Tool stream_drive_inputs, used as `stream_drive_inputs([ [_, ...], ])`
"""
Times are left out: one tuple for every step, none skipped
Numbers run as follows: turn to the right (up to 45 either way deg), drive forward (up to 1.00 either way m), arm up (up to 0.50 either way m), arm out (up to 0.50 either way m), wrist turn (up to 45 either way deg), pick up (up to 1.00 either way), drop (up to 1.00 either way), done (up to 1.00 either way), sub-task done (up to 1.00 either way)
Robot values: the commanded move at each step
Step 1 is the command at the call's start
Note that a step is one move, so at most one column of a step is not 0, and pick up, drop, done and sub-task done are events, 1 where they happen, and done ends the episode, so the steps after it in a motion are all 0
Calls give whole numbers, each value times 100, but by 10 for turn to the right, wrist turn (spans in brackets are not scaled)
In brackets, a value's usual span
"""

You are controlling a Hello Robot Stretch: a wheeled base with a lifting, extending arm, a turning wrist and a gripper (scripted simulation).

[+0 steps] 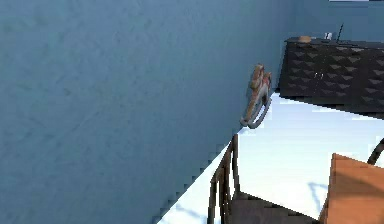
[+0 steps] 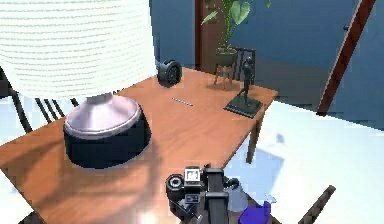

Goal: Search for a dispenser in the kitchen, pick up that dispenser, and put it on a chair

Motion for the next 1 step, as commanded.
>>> stream_drive_inputs([
  [0, 0, 0, 0, 0, 0, 0, 100, 0],
])
